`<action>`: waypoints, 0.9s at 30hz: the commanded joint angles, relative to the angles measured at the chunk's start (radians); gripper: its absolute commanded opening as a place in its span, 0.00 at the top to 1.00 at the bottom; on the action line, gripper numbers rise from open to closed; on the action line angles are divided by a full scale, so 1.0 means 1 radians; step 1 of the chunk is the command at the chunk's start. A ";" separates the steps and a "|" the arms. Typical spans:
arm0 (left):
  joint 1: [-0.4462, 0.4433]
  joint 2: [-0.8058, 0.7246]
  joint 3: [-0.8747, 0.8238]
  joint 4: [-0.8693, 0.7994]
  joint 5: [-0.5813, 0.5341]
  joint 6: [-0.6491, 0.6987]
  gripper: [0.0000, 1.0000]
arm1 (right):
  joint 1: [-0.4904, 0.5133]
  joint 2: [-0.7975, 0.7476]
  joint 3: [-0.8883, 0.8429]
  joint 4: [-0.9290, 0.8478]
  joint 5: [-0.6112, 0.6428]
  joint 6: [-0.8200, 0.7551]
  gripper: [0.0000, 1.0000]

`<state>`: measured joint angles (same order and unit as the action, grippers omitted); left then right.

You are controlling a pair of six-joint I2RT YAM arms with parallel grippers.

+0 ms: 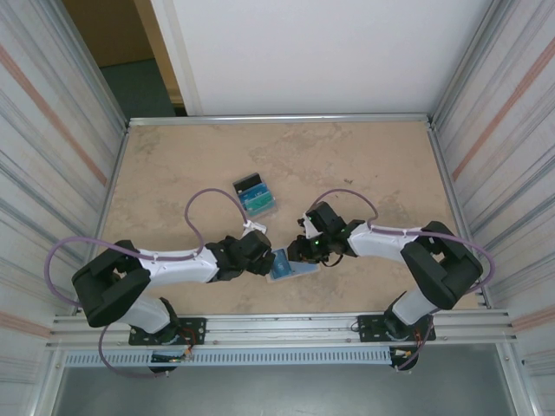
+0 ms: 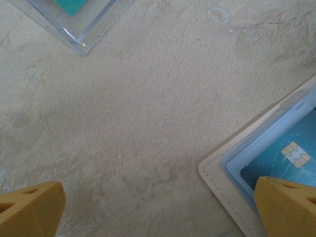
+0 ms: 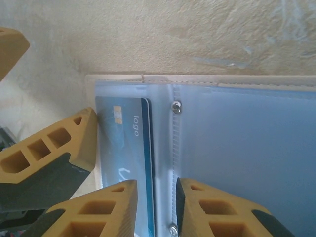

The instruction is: Take the credit cards out of the card holder

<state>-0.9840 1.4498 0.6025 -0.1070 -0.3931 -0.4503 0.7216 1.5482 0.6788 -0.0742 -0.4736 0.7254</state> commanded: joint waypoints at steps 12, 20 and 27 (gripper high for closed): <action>-0.015 0.041 0.017 -0.054 -0.038 -0.014 0.01 | -0.028 0.058 -0.010 0.128 -0.118 0.022 0.80; -0.024 0.046 0.023 -0.065 -0.045 -0.016 0.01 | -0.038 0.059 -0.026 0.124 -0.098 0.020 0.80; -0.025 0.043 0.026 -0.078 -0.056 -0.016 0.01 | -0.041 0.064 -0.035 0.122 -0.089 0.018 0.80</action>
<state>-1.0039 1.4719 0.6212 -0.1093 -0.4278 -0.4541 0.6868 1.5986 0.6559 0.0498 -0.5694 0.7303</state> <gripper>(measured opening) 0.987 0.202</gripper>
